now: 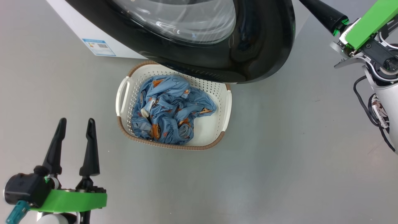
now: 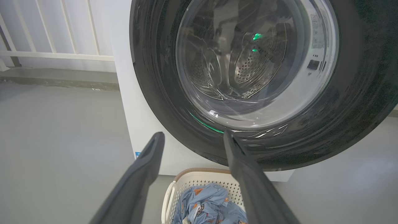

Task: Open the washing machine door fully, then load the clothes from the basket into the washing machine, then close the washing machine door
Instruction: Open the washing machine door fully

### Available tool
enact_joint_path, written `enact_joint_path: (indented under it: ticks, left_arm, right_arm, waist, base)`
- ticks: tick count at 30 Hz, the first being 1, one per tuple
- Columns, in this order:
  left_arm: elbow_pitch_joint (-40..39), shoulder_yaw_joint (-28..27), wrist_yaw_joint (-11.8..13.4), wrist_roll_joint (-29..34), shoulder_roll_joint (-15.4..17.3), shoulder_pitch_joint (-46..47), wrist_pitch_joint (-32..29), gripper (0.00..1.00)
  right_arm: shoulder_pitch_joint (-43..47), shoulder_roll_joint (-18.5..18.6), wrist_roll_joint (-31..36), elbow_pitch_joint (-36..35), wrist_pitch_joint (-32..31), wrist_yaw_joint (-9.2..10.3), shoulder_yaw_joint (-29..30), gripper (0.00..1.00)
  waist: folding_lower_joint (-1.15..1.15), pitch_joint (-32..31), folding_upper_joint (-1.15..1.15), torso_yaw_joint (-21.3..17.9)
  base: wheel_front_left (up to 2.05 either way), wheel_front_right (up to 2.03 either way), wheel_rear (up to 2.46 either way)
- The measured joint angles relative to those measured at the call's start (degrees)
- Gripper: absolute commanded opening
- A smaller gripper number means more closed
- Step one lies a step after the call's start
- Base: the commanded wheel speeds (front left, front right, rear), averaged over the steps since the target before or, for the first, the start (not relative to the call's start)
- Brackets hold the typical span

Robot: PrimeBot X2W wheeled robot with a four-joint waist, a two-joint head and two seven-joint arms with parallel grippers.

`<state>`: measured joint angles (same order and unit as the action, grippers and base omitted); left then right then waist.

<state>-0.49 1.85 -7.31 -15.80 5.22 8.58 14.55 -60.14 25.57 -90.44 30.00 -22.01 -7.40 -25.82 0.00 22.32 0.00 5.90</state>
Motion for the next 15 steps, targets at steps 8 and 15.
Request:
enact_joint_path:
  ticks: [8, 15]
  left_arm:
    - [0.0, 0.0, 0.0, 0.0, -0.4, 0.3, 0.0, 1.00]
    - [0.3, -0.1, 0.0, 0.0, -1.0, 0.3, 0.0, 1.00]
  right_arm:
    - [-0.4, -0.4, -2.1, 0.2, -4.1, 0.00, -0.9, 0.00]
    - [-1.9, -0.7, -2.7, 0.3, -6.3, 0.01, -1.0, 0.00]
  waist:
    - [0.00, 0.8, 0.00, 1.1]
    - [0.00, 0.3, 0.00, 1.7]
  base:
    - [0.00, 0.00, 0.00]
    - [0.00, 0.00, 0.00]
